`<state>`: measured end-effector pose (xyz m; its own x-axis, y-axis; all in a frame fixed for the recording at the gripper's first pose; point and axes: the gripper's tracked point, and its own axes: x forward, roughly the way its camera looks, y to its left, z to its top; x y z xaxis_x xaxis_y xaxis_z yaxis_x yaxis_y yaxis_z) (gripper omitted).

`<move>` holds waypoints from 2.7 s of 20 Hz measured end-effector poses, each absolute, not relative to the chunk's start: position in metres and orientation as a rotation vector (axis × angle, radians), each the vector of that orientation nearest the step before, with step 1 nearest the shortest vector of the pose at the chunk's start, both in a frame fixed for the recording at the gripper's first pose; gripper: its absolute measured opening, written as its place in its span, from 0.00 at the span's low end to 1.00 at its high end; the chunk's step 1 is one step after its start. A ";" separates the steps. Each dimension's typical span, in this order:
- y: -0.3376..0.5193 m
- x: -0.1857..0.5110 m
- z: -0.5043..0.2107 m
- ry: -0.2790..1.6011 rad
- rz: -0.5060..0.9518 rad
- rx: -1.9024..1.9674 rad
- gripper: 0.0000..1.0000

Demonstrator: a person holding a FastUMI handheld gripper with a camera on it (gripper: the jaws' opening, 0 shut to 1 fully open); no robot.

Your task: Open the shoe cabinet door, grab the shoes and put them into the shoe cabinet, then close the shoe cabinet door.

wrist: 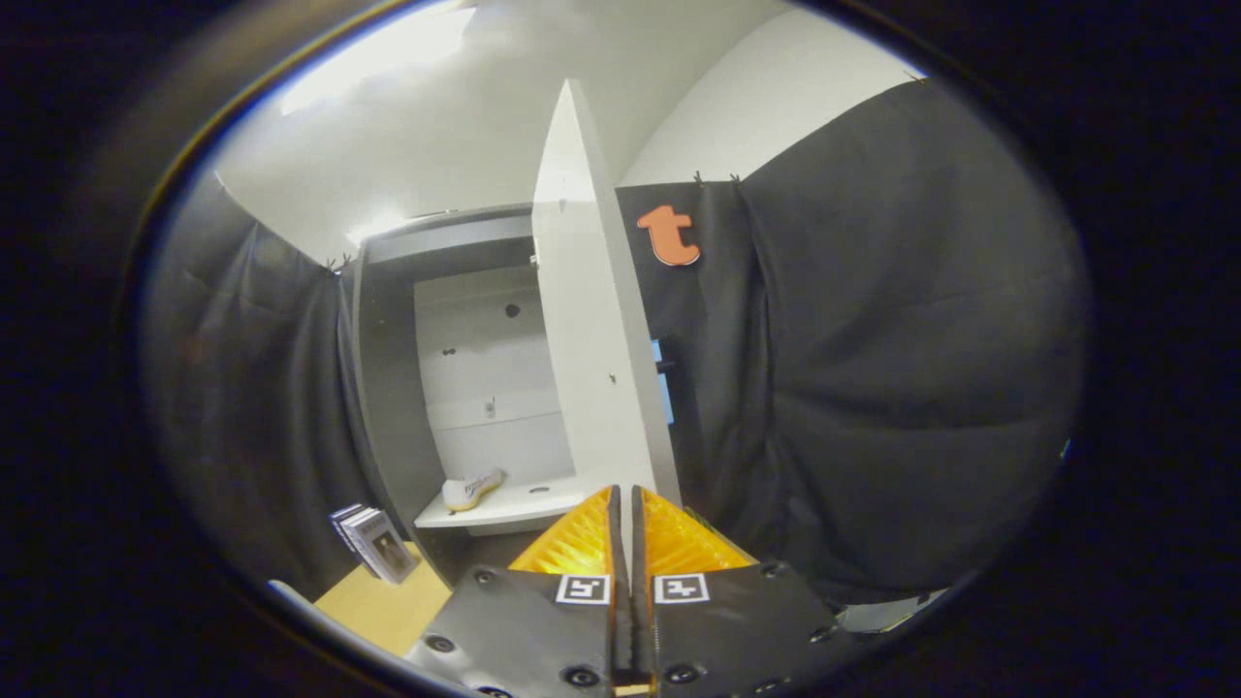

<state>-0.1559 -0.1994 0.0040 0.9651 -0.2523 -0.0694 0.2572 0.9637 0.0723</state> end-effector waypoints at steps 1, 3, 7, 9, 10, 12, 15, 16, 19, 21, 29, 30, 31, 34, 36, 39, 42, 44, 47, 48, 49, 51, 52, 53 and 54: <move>-0.197 -0.156 -0.001 0.077 -0.245 0.086 0.02; -0.189 -0.157 -0.018 0.119 -0.211 0.104 0.02; -0.148 -0.167 -0.062 0.223 -0.129 0.144 0.02; -0.132 -0.166 -0.099 0.298 -0.097 0.144 0.02; -0.124 -0.167 -0.117 0.336 -0.082 0.143 0.03; -0.108 -0.166 -0.158 0.416 -0.056 0.145 0.04; -0.090 -0.161 -0.222 0.526 -0.028 0.156 0.10; -0.088 -0.159 -0.241 0.560 -0.017 0.150 0.10; -0.078 -0.161 -0.295 0.658 0.006 0.134 0.10; -0.076 -0.162 -0.330 0.724 0.011 0.120 0.17; -0.085 -0.162 -0.437 0.923 -0.027 0.062 0.24; -0.084 -0.158 -0.440 0.925 -0.024 0.055 0.24; -0.083 -0.154 -0.445 0.930 -0.018 0.045 0.23; -0.074 -0.141 -0.459 0.955 0.007 0.046 0.23; -0.068 -0.133 -0.466 0.965 0.019 0.058 0.25; -0.069 -0.131 -0.471 0.987 0.014 0.019 0.25; -0.067 -0.131 -0.470 1.006 0.018 0.008 0.06; -0.062 -0.125 -0.468 1.015 0.000 0.064 0.03; -0.055 -0.114 -0.455 0.981 -0.010 0.068 0.03; -0.055 -0.107 -0.447 0.961 -0.014 0.059 0.02; -0.055 -0.099 -0.439 0.940 -0.021 0.057 0.03; -0.059 -0.086 -0.422 0.910 -0.035 0.065 0.03; -0.061 -0.080 -0.416 0.900 -0.042 0.074 0.03; -0.062 -0.074 -0.409 0.888 -0.050 0.083 0.03; -0.064 -0.069 -0.401 0.874 -0.063 0.086 0.03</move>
